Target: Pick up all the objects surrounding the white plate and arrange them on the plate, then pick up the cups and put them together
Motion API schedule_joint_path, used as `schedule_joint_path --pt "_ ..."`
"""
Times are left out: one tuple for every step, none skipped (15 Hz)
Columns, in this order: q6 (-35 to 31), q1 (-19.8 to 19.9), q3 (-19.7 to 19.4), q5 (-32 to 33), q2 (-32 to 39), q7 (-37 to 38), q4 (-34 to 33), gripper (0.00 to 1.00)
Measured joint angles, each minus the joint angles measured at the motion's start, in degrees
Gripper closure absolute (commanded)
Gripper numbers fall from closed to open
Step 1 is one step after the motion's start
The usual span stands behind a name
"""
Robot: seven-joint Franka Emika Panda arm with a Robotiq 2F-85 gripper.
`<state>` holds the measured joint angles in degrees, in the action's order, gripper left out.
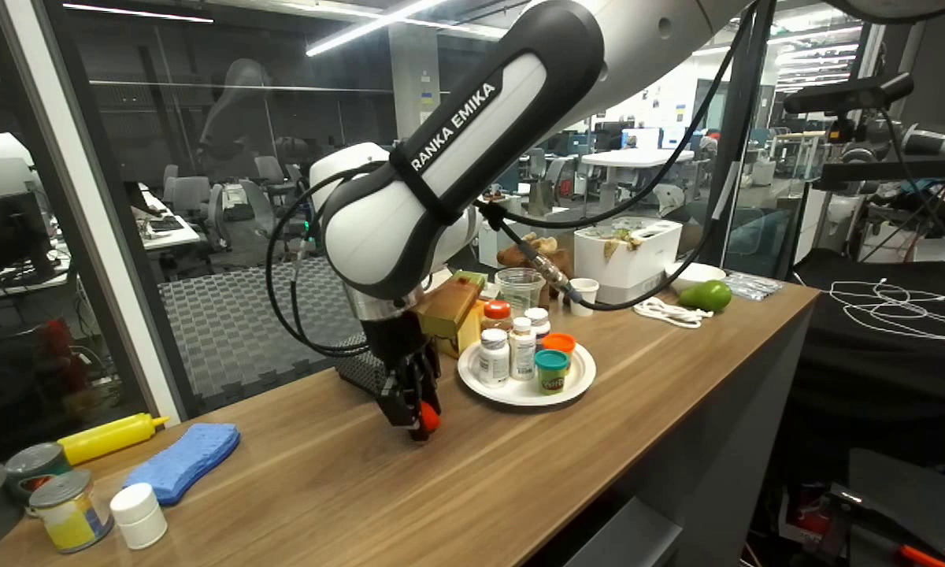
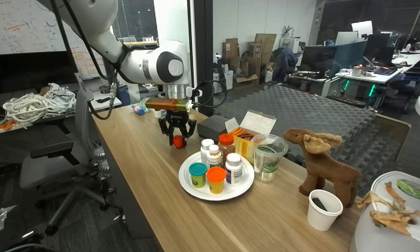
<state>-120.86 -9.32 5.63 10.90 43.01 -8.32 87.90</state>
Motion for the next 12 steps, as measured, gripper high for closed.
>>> schedule_joint_path --pt "0.02 -0.11 -0.03 0.0 -0.01 0.2 -0.05 0.77" --pt "0.02 -0.29 -0.08 0.02 -0.05 0.6 -0.06 0.77" --pt "0.01 -0.5 -0.15 0.04 -0.15 1.15 -0.06 0.77" --pt "-0.01 -0.77 -0.21 0.07 -0.31 2.01 -0.06 0.77" --pt "-0.03 -1.11 -0.28 0.08 -0.57 3.19 -0.04 0.77" --pt "-0.19 -1.51 -0.45 0.11 -0.99 4.88 0.12 0.77" --pt "-0.56 -2.02 -0.77 0.14 -1.62 7.27 0.52 0.77" --pt "-1.31 -2.57 -1.23 0.14 -2.53 10.22 1.32 0.77" --pt "-2.32 -3.11 -1.78 0.14 -3.73 13.41 2.68 0.77" --pt "-3.29 -3.6 -2.36 0.14 -5.22 16.72 4.51 0.77" --pt "-4.14 -3.97 -2.88 0.14 -6.68 19.73 6.5 0.77" --pt "-4.98 -4.24 -3.42 0.13 -8.23 22.89 8.91 0.77"
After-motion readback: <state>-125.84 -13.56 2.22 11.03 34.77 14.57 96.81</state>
